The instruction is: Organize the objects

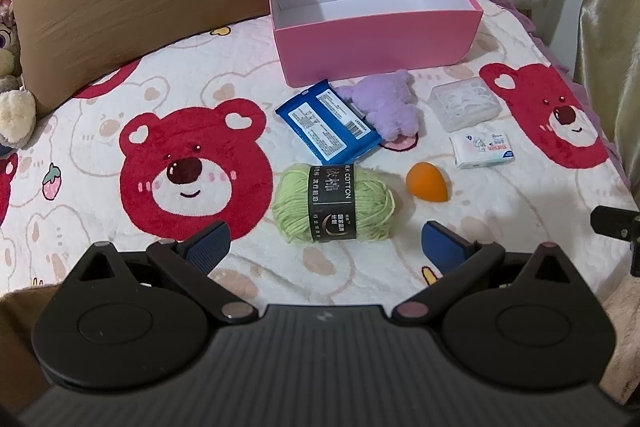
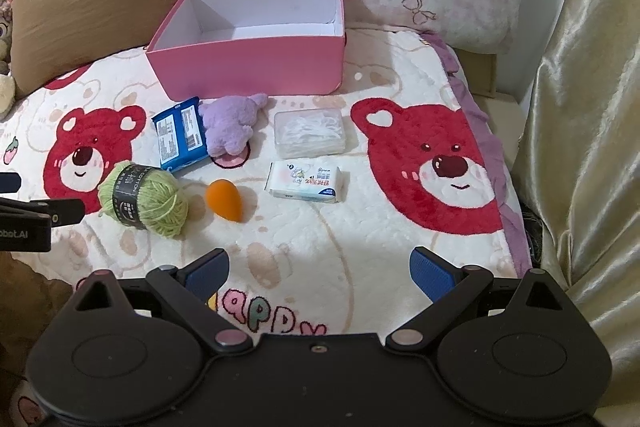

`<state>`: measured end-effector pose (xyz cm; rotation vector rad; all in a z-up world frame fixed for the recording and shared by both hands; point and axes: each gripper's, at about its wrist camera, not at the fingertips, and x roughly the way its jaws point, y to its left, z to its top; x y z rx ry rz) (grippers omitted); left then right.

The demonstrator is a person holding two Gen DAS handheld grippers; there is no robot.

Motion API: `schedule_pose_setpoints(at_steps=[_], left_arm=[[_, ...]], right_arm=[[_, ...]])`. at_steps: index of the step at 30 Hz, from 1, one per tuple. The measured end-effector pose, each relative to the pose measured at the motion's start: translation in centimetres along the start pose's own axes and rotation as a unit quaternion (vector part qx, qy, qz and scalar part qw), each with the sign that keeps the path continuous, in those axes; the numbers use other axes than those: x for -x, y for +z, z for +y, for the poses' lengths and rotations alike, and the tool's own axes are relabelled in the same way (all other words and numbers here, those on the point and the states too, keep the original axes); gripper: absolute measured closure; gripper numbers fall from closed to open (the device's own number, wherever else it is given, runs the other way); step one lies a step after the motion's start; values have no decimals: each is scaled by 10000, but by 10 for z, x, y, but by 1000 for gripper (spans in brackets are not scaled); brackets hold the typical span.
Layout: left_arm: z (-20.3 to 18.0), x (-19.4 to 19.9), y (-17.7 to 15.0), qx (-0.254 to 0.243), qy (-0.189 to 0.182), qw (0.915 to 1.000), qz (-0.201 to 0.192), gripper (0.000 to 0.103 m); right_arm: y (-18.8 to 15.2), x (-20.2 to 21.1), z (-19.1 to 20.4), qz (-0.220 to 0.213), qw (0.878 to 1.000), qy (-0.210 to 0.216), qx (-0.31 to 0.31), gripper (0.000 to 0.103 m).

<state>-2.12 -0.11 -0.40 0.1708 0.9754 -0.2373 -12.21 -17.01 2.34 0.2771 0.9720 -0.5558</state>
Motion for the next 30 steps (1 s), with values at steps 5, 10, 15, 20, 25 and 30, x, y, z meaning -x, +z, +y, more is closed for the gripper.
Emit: schedule_pose_setpoints(at_steps=[5,10,15,20,25,30], left_arm=[[1,4,0,-58,-51,10000,-23,0],[0,5,-1,-104,-86,9999,-22,0],[0,7,-1,-148,-119,9998,-24,0],[-1,6,-3,-188,-164,9997,12,0],[0,7,-2,-292,-243,9993,3,0],[5,17,9,-461,-421,9980,-137,0]], right_arm=[[0,2,2,-10,10000,-8,25,4],[1,4,5,-24,10000,-16,66,4],[1,5,7,-25,9999,-29,95,4],[0,6,10,-18,9999,-44,131,4],[0,12,12,-67,9998,-2,164,4],[0,24,17,-166,9981,530,278,4]])
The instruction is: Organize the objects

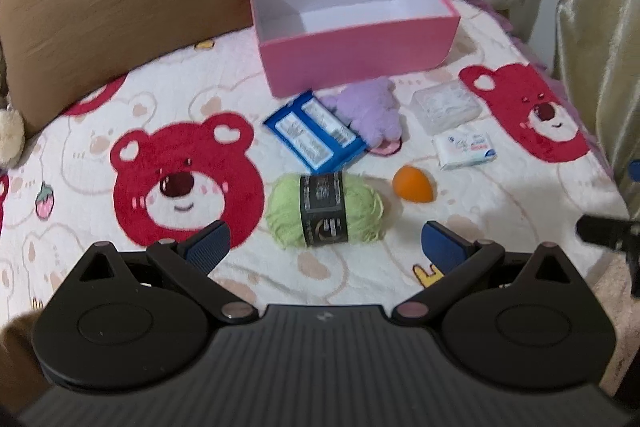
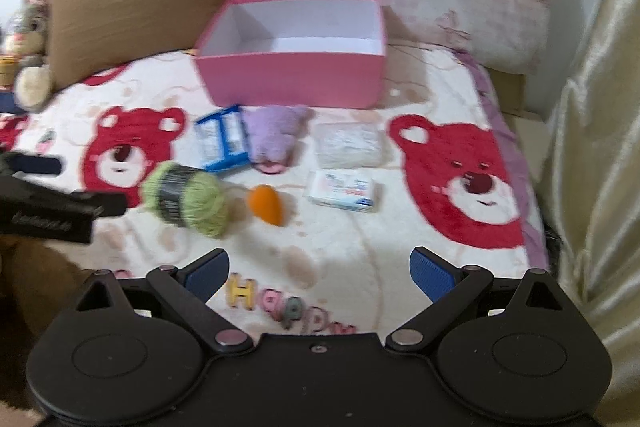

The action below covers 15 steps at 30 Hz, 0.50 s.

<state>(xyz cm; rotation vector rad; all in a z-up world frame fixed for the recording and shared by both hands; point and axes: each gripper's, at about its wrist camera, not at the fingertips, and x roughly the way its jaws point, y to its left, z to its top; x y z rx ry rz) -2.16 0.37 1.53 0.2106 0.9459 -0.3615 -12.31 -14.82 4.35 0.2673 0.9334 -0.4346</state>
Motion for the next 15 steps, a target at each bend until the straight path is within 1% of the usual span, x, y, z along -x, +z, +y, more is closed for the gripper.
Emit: schedule_pose_setpoints(at_steps=[2,4,6,8,10,12,15], left_arm=[[5,4,4,-27,-54,10000,-77,0],[12,5,7,-32,-161,9998,-108,0],[21,2,9,34,-304,9995,-55,0],[30,-4,10,132,-442,9989,38,0],[37,-9,10,166,-535,9984,57,1],[42,-14,9,96,-572,9983,-53,1],[45,-20,5,-27,-518,9983,-256,1]], right_arm=[[0,5,5,-153,9995,266,1,4],[0,6,12,-372,9976,570,141,4],[0,6,21,-580,9960,646,222,4],[-2,1,36,-862,9918,738,583,4],[-3,-5,48,-1037,9857,903,972,4],[-2,-17,63,-1076,9822,883,1261,4],[2,-42,82,-874,9831,799,1397,4]])
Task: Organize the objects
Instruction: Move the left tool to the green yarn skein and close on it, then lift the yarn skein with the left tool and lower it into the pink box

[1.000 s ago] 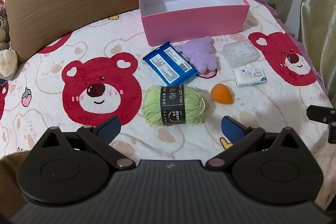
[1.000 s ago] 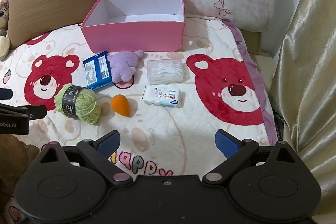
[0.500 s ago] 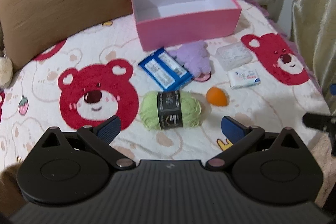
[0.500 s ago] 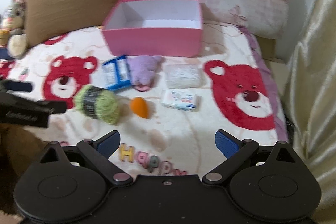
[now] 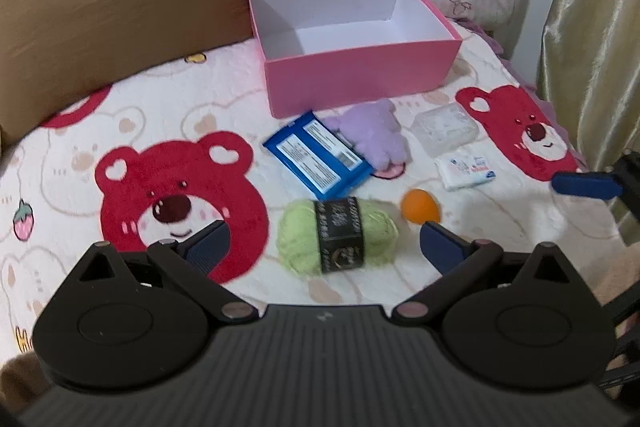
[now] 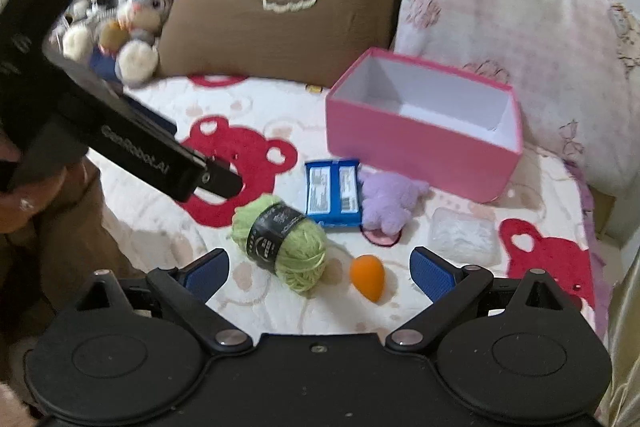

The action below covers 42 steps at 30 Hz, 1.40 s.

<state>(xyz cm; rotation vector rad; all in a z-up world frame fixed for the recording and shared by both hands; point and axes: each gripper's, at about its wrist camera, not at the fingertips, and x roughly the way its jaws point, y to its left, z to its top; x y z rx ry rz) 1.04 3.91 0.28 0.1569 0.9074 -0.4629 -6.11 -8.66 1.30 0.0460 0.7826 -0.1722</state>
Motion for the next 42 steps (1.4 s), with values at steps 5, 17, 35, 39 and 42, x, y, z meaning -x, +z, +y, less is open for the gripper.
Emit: schedule_pose_setpoints(at_steps=[5,17,35,39,42], left_arm=[[11,-22,-3,-30,-216,9997,-63,2],[36,-95,-18,388,-666,9967,266,5],[37,-130,-34,459,-1459,9879,261,39],[29,-120,-33,370,-1455,9883,277,39],[25,-110,-28,385,-1518,9871,326,39]], right_arm=[[-2,-42,14,132,9996,224,64,4],[-22,-122,29,430,9961,638,423,5],[-43,-158,16,543,9953,595,-542,37],[-40,-153,18,562,9961,500,-469,37],[-36,-143,18,590,9965,447,-397,37]])
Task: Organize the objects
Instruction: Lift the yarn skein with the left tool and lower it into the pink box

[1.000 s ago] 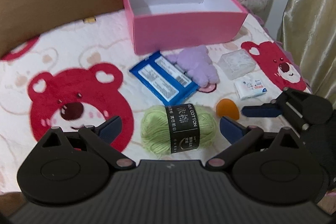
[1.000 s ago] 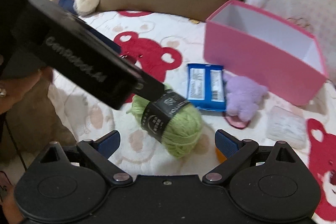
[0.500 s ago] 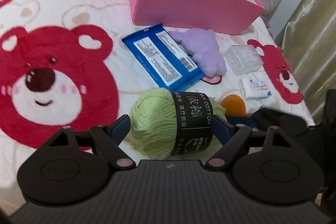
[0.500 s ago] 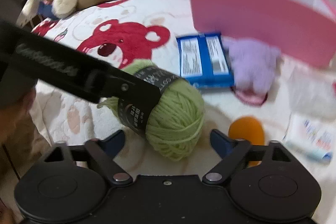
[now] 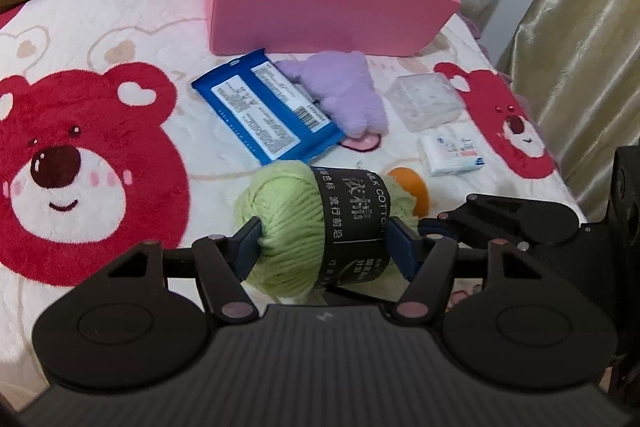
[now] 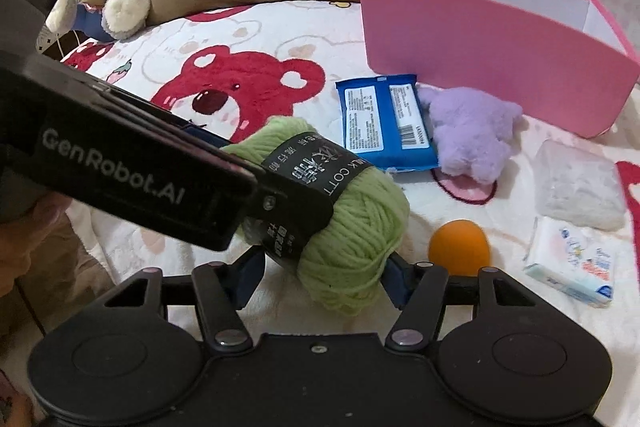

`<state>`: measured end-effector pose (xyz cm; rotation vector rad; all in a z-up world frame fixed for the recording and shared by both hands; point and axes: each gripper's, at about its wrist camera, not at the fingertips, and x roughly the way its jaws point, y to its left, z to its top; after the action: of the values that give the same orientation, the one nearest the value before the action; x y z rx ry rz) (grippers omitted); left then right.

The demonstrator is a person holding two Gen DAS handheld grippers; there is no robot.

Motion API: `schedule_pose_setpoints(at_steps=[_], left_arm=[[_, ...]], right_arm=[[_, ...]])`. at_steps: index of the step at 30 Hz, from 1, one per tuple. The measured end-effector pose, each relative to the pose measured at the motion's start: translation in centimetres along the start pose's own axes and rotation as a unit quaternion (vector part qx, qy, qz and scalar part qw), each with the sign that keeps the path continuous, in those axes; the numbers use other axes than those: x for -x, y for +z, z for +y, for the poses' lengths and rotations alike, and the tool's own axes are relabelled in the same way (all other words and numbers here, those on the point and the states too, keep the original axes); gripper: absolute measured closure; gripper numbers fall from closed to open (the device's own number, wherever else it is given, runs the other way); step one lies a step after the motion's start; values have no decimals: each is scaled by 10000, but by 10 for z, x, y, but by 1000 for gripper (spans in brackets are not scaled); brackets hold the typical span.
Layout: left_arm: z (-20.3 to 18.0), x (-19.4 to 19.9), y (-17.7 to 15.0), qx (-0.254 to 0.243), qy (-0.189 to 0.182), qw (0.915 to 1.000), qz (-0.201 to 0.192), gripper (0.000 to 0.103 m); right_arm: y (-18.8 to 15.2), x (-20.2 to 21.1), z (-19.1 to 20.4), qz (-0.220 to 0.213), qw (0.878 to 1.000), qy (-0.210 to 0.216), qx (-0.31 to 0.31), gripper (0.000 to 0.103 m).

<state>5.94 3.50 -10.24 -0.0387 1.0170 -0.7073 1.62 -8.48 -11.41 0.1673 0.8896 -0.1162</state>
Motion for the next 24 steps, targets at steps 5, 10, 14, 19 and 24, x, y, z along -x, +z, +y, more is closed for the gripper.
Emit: schedule_pose_setpoints(at_steps=[5,10,14,19,24], left_arm=[[-14,16,14,59,-4,9998,195,40],[-34,45,38,-69,-112,9999,111,40],[-55,68,60,-280,-139,9995,-82,40],[-76,88,91,-497,-222,9981,-298,40],[-90,94,122,-640,-235,9962,-539,40]], right_arm=[[11,21,-7,153,9996,180,-139,34],[30,56,-7,-8,9998,-20,185,34],[50,83,-14,-144,9996,-108,221,34],[73,112,-27,-356,9987,-245,288,34],[94,127,-45,-612,9968,-404,318,34]])
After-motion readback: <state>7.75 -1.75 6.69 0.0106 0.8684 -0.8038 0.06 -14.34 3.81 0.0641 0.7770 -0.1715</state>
